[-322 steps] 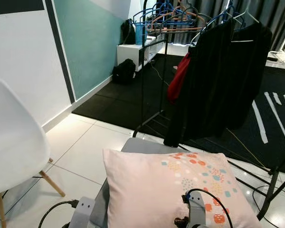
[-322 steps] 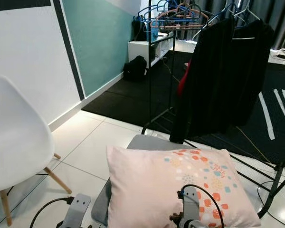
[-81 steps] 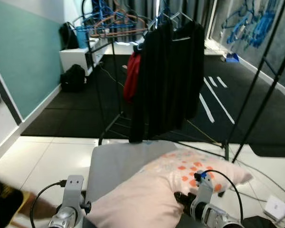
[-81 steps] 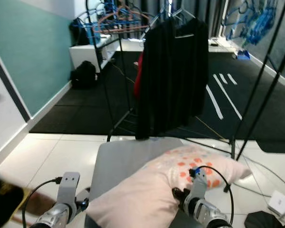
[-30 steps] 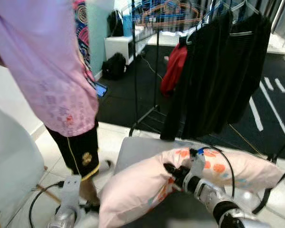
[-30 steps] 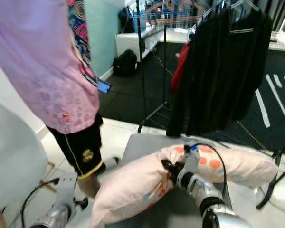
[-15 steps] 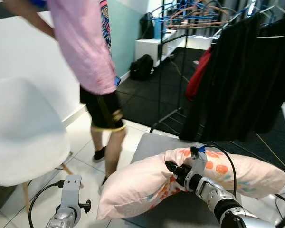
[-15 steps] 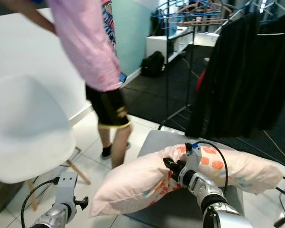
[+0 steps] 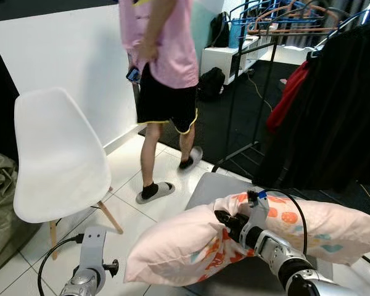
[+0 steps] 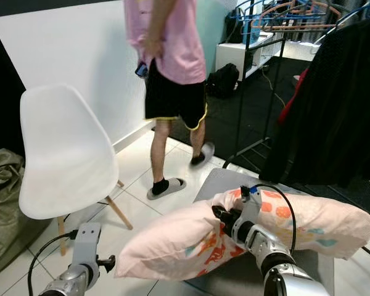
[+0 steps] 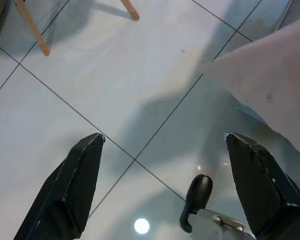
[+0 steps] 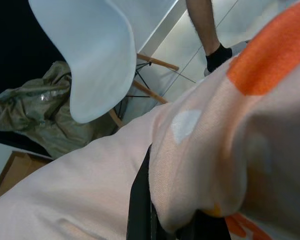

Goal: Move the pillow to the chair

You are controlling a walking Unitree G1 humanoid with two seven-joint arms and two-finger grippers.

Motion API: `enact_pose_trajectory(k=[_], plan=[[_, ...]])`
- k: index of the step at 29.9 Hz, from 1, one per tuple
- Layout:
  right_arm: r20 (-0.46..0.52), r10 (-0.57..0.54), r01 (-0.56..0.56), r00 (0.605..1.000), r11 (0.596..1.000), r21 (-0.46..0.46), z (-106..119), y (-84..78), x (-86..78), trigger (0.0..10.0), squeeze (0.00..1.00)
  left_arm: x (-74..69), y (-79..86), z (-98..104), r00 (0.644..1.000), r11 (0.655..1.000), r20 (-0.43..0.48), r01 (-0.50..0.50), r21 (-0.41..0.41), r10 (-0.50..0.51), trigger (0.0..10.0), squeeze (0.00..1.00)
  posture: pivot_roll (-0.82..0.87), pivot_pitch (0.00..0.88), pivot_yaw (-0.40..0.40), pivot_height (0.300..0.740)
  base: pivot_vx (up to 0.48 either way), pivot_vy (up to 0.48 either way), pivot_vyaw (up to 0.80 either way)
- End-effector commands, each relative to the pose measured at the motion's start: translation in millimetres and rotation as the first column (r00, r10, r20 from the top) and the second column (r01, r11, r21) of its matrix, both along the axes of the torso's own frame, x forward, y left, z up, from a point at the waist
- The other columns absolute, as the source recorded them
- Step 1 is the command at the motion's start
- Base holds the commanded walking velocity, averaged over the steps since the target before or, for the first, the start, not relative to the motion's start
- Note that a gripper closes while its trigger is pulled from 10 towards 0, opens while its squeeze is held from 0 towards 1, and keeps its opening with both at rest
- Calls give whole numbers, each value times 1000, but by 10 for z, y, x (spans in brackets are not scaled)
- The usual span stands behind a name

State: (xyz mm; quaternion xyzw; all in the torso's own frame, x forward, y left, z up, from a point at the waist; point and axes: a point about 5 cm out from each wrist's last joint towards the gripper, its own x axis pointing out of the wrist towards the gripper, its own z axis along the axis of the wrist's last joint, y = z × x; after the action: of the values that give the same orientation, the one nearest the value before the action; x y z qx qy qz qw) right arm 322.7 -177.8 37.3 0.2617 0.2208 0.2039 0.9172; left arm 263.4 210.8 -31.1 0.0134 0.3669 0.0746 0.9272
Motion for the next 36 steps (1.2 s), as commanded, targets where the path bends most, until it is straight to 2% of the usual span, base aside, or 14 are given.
enact_pose_trajectory(k=[1, 36], plan=[[50, 4, -4, 999, 1000, 13, 79, 23, 55, 10000, 0, -10, 40, 0, 1000, 1000, -7, 3, 13, -3, 10000, 0, -83, 17, -25, 740, 0, 0, 794], [50, -8, 8, 999, 1000, -8, 83, 57, 75, 10000, 0, 2, 19, 8, 1000, 1000, 9, 7, 1, -7, 10000, 0, -115, 0, -24, 740, 0, 0, 798]])
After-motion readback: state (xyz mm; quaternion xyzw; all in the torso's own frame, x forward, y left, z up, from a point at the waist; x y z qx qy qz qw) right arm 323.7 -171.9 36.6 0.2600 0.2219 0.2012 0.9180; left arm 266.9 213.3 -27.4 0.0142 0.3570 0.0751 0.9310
